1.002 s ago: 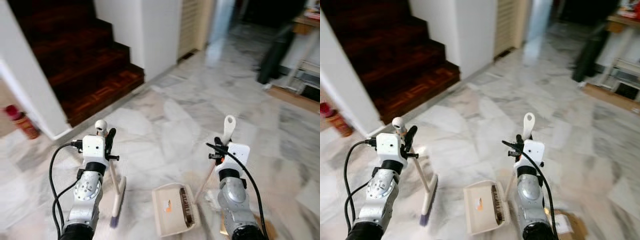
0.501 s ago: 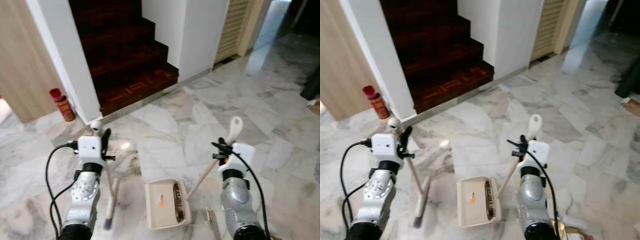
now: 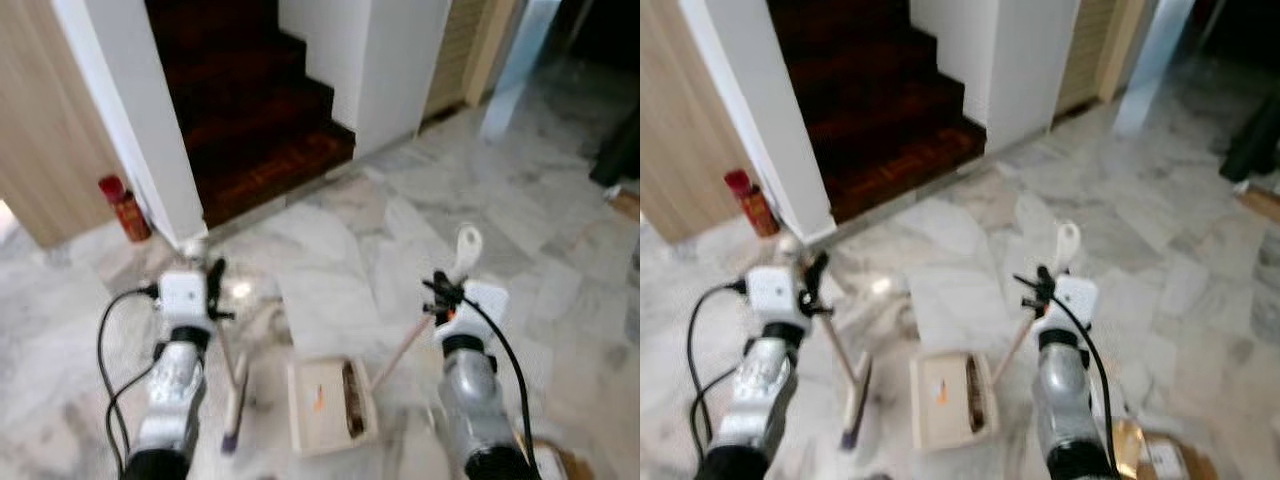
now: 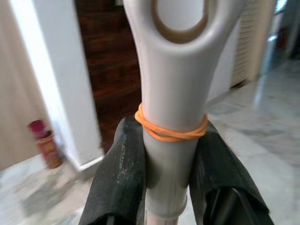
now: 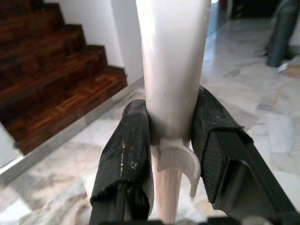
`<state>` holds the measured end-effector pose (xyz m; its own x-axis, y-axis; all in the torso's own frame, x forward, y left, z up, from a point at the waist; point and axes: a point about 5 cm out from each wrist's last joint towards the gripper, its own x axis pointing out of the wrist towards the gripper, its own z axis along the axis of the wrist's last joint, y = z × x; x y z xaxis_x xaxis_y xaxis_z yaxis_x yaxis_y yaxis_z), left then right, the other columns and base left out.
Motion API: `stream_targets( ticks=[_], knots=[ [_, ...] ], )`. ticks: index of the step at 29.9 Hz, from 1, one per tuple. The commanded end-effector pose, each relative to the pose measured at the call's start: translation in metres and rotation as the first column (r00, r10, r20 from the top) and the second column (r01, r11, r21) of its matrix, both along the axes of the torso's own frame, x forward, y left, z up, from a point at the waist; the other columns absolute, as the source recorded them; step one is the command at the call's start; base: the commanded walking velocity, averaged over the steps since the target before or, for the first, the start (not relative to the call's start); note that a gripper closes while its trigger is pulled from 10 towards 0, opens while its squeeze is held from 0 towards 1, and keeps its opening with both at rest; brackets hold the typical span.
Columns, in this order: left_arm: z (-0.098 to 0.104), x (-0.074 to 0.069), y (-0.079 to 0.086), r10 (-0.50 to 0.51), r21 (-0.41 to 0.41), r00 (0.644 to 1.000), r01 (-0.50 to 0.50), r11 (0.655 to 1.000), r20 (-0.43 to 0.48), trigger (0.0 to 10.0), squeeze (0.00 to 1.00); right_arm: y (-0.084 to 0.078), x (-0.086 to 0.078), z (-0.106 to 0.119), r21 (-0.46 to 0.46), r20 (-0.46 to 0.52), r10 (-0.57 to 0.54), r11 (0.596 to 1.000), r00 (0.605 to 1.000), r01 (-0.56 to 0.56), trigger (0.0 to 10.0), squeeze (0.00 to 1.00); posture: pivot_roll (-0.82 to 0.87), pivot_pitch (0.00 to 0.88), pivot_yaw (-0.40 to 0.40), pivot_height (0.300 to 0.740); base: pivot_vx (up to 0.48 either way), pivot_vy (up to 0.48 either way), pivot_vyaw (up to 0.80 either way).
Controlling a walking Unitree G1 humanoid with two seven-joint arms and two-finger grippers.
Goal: Sweep floor
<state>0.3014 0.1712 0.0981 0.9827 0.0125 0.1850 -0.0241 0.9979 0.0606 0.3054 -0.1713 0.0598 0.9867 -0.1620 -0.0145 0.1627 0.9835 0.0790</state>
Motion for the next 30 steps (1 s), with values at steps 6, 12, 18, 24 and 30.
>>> stream_targets(
  ticks=[6, 12, 18, 24, 30],
  knots=[
    [0.0128, 0.0035, 0.003, 0.003, 0.0, 0.999, -0.003, 1.0, 0.051, 10.0, 0.0, 0.001, 0.0062, 0.0131, -0.003, 0.056, 0.006, 1.0, 0.998, -0.006, 10.0, 0.0, 0.07, 0.0, -0.041, 0.74, 0.0, 0.428, 0.0],
    [0.013, 0.0036, 0.0004, 0.001, -0.008, 0.999, -0.001, 1.0, 0.05, 10.0, 0.0, -0.0015, 0.0068, 0.0144, -0.018, 0.055, 0.01, 1.0, 0.998, -0.009, 10.0, 0.0, 0.07, 0.0, -0.042, 0.74, 0.0, 0.424, 0.0],
    [0.0114, 0.0019, 0.001, 0.002, -0.014, 0.999, -0.002, 1.0, 0.046, 10.0, 0.0, 0.0005, 0.0071, 0.0147, -0.019, 0.054, 0.018, 1.0, 0.998, -0.017, 10.0, 0.0, 0.07, 0.0, -0.045, 0.74, 0.0, 0.423, 0.0],
    [0.0114, 0.0016, 0.0006, 0.005, -0.015, 0.999, -0.005, 1.0, 0.046, 10.0, 0.0, 0.0011, 0.0065, 0.014, -0.018, 0.05, 0.024, 1.0, 0.998, -0.023, 10.0, 0.0, 0.07, 0.0, -0.046, 0.74, 0.0, 0.421, 0.0],
    [0.0114, 0.0012, 0.0015, 0.003, -0.018, 0.999, -0.002, 1.0, 0.045, 10.0, 0.0, 0.0027, 0.0066, 0.0143, -0.027, 0.049, 0.031, 0.999, 0.998, -0.029, 10.0, 0.0, 0.07, 0.0, -0.046, 0.74, 0.0, 0.42, 0.0]
  ],
)
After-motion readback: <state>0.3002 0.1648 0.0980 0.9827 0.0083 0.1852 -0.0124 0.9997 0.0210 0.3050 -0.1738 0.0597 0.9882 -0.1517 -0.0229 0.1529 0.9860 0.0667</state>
